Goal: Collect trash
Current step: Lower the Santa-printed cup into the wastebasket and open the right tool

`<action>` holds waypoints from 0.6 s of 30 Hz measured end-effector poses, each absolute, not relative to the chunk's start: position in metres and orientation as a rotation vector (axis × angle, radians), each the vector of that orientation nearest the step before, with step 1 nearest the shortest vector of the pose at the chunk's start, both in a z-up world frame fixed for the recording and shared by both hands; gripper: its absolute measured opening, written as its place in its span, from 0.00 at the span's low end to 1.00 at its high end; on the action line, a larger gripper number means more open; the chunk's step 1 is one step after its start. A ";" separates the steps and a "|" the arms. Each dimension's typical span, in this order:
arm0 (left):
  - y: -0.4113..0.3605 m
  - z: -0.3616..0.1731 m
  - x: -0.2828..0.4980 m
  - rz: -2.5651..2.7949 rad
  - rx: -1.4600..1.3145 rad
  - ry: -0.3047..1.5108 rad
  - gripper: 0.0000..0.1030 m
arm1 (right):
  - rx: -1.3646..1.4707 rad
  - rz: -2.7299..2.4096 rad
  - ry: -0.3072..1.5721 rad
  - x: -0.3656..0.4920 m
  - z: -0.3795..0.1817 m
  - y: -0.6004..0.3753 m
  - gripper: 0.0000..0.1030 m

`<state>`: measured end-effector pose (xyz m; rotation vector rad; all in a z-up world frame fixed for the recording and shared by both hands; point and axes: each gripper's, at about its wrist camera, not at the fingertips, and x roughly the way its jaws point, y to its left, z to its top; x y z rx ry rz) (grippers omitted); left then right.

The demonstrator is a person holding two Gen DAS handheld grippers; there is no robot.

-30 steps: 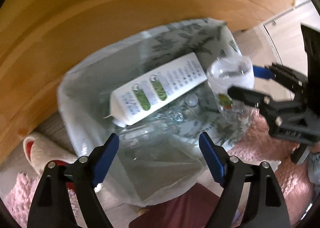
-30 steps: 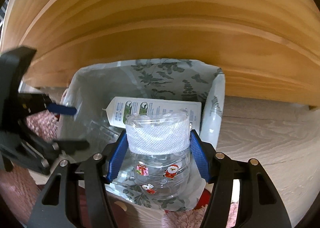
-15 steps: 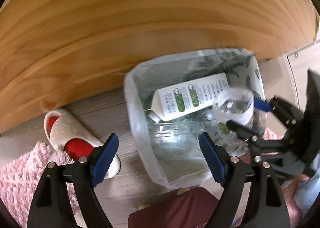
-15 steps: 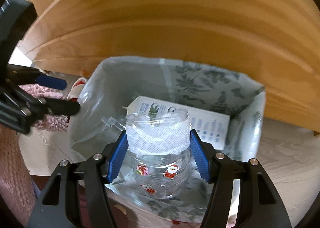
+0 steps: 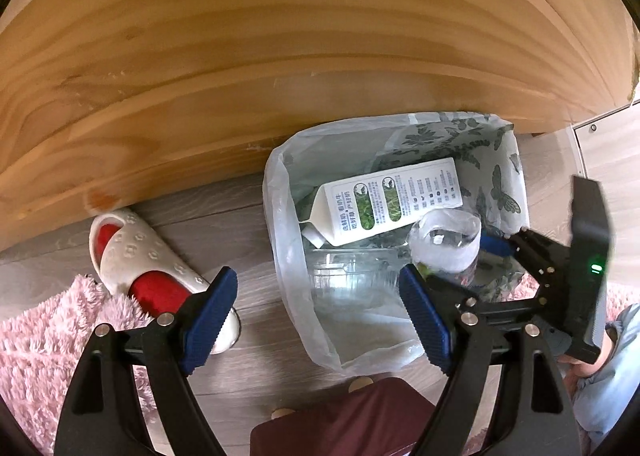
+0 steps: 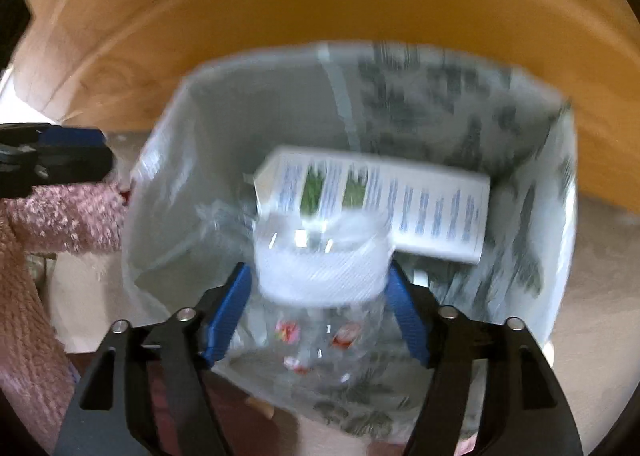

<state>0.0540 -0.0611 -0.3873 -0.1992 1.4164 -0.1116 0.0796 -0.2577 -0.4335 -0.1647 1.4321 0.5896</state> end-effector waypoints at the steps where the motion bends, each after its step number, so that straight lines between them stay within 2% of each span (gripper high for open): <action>1: -0.060 -0.387 0.054 -0.109 -0.200 1.416 0.78 | -0.169 0.576 1.477 0.079 -0.439 -0.259 0.66; 5: -0.058 -0.387 0.054 -0.105 -0.207 1.417 0.78 | -0.178 0.553 1.577 0.075 -0.441 -0.263 0.68; 6: -0.059 -0.387 0.054 -0.106 -0.207 1.416 0.78 | -0.178 0.546 1.582 0.074 -0.436 -0.264 0.72; 9: -0.060 -0.387 0.053 -0.112 -0.204 1.415 0.78 | -0.130 0.527 1.572 0.073 -0.418 -0.272 0.78; 16: -0.060 -0.386 0.053 -0.116 -0.200 1.412 0.78 | 0.013 0.423 1.399 0.080 -0.369 -0.300 0.80; 18: -0.061 -0.385 0.053 -0.119 -0.198 1.409 0.78 | 0.029 0.396 1.364 0.081 -0.364 -0.305 0.86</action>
